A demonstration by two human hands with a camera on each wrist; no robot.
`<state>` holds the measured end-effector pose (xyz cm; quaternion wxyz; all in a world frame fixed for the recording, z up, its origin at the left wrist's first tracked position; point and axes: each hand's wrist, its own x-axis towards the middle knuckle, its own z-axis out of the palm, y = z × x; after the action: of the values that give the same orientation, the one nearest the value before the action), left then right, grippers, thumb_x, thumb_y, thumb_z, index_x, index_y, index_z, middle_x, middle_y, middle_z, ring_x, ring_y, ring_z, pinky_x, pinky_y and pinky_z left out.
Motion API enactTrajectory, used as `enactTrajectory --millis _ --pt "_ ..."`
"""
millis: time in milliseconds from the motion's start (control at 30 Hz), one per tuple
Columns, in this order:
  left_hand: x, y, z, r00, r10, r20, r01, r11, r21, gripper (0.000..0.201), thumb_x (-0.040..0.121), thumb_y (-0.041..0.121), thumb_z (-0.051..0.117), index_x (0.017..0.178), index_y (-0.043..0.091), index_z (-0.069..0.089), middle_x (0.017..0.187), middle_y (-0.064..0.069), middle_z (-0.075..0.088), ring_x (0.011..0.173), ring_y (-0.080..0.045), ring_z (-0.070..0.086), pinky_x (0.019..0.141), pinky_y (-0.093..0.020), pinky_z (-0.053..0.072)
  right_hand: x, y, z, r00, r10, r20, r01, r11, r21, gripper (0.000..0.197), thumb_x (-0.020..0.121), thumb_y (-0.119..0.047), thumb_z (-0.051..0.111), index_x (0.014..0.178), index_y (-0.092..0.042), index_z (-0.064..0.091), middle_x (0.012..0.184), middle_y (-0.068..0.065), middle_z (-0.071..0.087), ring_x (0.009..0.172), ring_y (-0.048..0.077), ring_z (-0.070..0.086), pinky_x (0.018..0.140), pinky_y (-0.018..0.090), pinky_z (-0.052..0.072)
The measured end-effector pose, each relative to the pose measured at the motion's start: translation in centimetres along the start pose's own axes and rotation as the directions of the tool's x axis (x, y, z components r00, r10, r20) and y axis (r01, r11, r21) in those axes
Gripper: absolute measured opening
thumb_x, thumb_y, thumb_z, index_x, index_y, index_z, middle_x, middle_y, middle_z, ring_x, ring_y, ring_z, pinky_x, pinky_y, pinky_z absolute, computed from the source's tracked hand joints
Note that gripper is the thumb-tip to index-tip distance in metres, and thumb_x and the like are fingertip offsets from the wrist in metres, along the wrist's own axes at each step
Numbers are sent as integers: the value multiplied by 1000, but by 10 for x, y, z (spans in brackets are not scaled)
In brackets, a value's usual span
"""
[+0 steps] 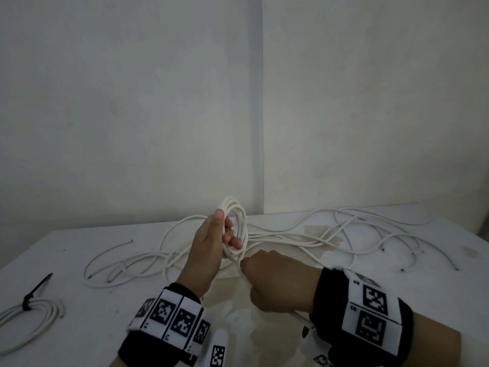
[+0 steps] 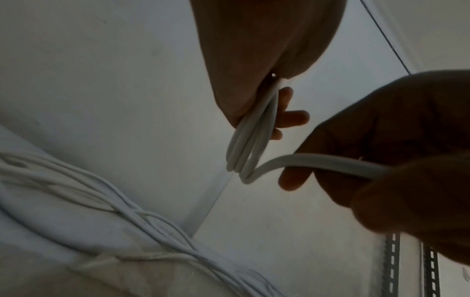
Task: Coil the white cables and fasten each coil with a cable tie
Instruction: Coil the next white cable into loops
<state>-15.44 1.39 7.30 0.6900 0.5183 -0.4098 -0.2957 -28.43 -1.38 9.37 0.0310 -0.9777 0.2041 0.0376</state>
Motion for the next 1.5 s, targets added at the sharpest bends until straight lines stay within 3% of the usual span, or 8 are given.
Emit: enactTrajectory --millis 267,533,633,833,967,1167,1333,1500 --pt "-12 -10 3 980 30 198 -102 925 367 39 99 29 27 75 9 50 62 4 49 52 0 48 53 -11 38 3 -3 1 989 -71 -133 28 954 -300 29 95 -12 40 118 2 50 108 20 60 91 38 60 68 36 42" --pt "-19 -10 -2 883 -393 256 186 794 579 43 94 6 32 56 16 48 55 1 51 47 -7 46 55 -20 38 7 12 -5 987 -116 -106 89 969 -231 39 90 -43 49 111 -12 60 111 12 62 100 32 59 73 32 39" --pt "-23 -2 -12 824 -472 313 295 830 474 40 97 25 36 64 9 51 49 -4 47 36 -11 36 44 -21 36 5 26 -9 979 -112 -172 83 982 -171 34 94 -39 44 111 -15 60 113 7 62 103 28 57 81 35 43" --pt "-23 14 -19 801 -458 386 394 888 236 47 96 36 32 71 3 53 43 -4 42 28 -8 25 39 -19 32 5 48 -1 883 -27 -468 220 905 363 19 93 -16 51 100 -5 64 93 11 68 84 25 60 75 29 43" --pt "-25 21 -19 799 -423 427 377 906 190 43 82 43 42 71 3 54 41 -3 41 27 -6 24 38 -20 32 11 48 2 844 10 -535 279 845 456 12 92 -13 54 96 -6 62 84 9 67 75 23 59 72 30 45" --pt "-27 23 -17 808 -397 436 322 916 238 40 76 40 49 68 1 55 38 -1 40 25 -5 24 37 -17 31 15 48 5 733 0 -680 364 844 393 21 82 -18 57 87 -3 71 78 -18 42 76 0 44 72 5 34" --pt "-26 25 -16 838 -364 407 294 929 224 40 75 41 49 64 3 54 35 -1 38 24 -6 23 36 -18 30 14 46 12 694 100 -713 383 787 484 19 82 -12 58 91 -2 72 82 6 65 76 2 56 70 9 42" --pt "-24 28 -18 861 -328 389 278 943 182 41 82 39 56 62 4 53 35 1 35 24 -6 21 34 -17 30 10 43 19 777 274 -566 308 619 723 17 91 -10 55 95 -11 71 86 -11 66 81 -7 60 77 9 45"
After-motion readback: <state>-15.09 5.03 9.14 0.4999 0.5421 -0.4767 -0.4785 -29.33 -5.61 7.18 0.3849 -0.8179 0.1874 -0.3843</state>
